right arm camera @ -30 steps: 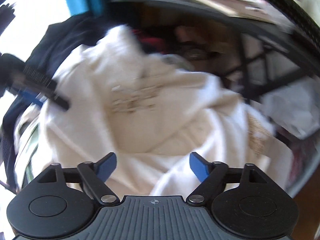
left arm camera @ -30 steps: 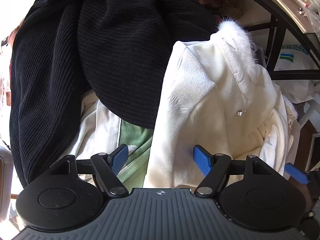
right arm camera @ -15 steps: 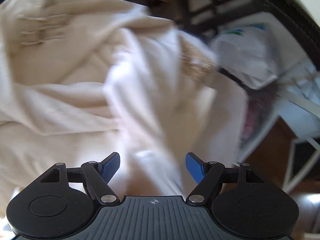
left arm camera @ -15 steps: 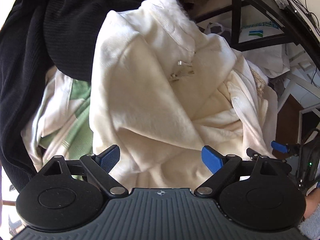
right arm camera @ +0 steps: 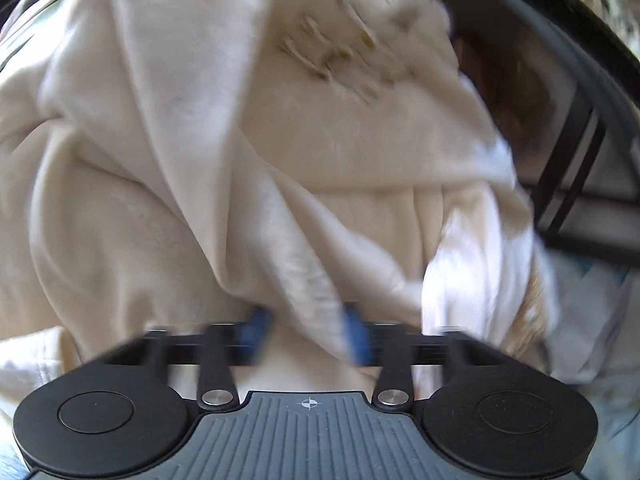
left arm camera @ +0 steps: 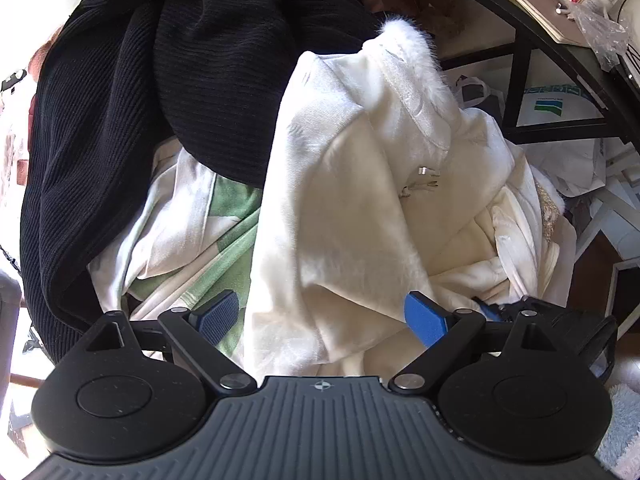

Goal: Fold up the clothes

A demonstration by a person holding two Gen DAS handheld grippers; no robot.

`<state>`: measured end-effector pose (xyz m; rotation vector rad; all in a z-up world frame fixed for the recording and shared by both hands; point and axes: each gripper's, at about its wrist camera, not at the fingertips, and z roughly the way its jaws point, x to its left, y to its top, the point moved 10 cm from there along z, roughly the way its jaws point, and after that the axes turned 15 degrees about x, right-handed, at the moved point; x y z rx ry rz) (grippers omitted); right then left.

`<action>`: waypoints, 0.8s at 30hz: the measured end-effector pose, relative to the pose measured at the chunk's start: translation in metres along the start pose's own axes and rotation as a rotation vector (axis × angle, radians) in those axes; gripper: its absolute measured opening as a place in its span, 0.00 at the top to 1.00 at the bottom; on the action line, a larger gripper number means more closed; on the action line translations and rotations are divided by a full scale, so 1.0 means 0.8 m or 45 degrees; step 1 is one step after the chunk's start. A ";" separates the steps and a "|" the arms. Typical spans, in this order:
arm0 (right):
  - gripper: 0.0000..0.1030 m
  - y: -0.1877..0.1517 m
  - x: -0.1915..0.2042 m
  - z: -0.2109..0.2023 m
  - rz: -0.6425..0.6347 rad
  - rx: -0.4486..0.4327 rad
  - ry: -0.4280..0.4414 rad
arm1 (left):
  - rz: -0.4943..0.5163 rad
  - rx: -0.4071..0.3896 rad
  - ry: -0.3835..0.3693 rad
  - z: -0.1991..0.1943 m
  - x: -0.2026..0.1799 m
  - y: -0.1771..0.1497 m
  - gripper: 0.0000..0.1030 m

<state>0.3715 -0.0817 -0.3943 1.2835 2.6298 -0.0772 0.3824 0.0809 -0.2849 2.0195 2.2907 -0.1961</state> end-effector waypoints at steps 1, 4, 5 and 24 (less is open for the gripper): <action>0.89 -0.002 -0.006 -0.005 0.073 -0.015 0.061 | -0.006 -0.002 -0.001 -0.002 0.003 0.000 0.11; 0.93 -0.007 -0.021 -0.038 0.284 -0.090 0.254 | -0.039 -0.013 -0.012 -0.013 0.018 0.003 0.11; 0.93 -0.009 -0.022 -0.051 0.324 -0.114 0.315 | -0.062 -0.015 -0.027 -0.017 0.024 0.005 0.11; 0.37 0.051 0.084 -0.190 0.396 -0.334 0.909 | -0.123 -0.142 -0.025 -0.076 0.078 0.033 0.08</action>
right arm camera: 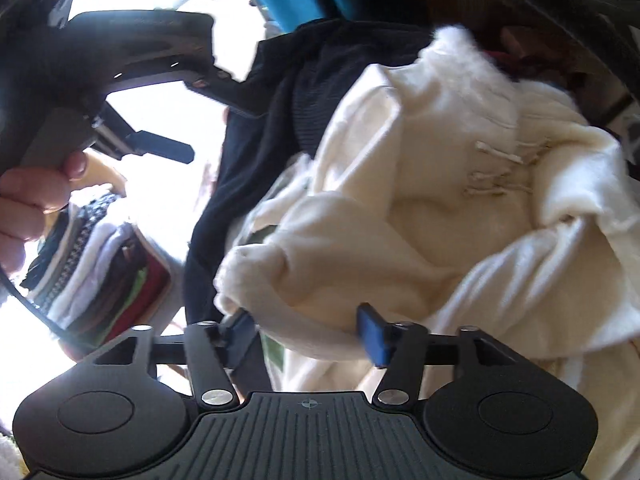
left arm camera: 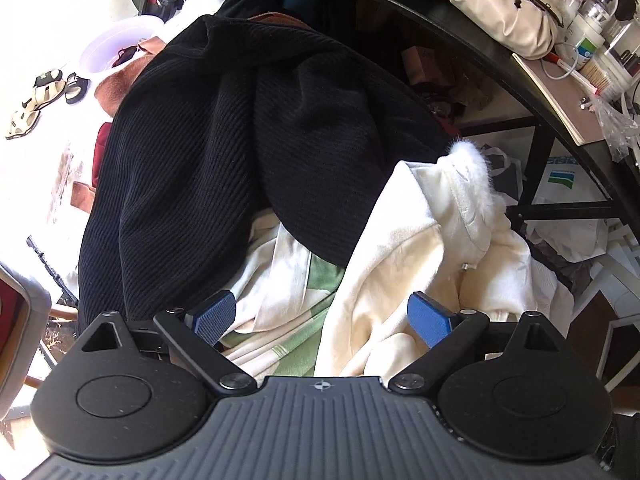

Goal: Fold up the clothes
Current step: 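Grasp the cream coat with the left tool while the right tool holds it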

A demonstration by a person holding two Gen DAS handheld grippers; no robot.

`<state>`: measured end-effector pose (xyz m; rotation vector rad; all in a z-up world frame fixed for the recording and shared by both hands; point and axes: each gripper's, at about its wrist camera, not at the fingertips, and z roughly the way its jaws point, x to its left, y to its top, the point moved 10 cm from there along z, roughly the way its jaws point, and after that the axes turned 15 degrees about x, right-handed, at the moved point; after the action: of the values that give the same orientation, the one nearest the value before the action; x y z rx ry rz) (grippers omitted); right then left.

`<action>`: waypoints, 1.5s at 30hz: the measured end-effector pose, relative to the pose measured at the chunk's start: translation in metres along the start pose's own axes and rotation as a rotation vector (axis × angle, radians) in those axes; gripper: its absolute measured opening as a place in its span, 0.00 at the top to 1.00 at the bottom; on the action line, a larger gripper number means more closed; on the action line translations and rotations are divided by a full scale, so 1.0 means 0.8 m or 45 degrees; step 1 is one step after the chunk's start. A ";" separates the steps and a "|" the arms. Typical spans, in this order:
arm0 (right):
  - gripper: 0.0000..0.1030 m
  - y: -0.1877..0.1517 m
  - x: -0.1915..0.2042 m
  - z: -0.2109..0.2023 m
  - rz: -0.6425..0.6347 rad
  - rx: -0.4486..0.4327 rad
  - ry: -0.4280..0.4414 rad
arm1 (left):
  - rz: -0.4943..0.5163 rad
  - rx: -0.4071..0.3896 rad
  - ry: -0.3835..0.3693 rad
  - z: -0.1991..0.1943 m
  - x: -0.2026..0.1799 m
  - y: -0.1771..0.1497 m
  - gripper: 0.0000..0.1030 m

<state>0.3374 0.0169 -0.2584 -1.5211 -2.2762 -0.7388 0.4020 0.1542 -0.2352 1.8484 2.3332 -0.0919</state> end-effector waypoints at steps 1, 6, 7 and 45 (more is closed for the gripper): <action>0.33 -0.005 -0.012 -0.009 0.033 -0.024 -0.039 | 0.007 0.016 0.002 0.005 -0.001 -0.004 0.08; 0.25 -0.035 -0.070 -0.023 0.210 -0.032 -0.108 | 0.064 0.142 -0.018 0.037 -0.019 -0.032 0.08; 0.25 -0.044 -0.083 -0.014 0.245 -0.008 -0.105 | 0.085 0.172 -0.029 0.043 -0.026 -0.041 0.08; 0.38 -0.129 -0.203 -0.118 0.663 -0.153 -0.640 | 0.236 -0.009 0.474 -0.006 0.008 -0.042 0.28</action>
<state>0.3030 -0.1928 -0.2900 -2.4446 -1.9959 -0.3753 0.3679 0.1530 -0.2335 2.2292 2.3588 0.3086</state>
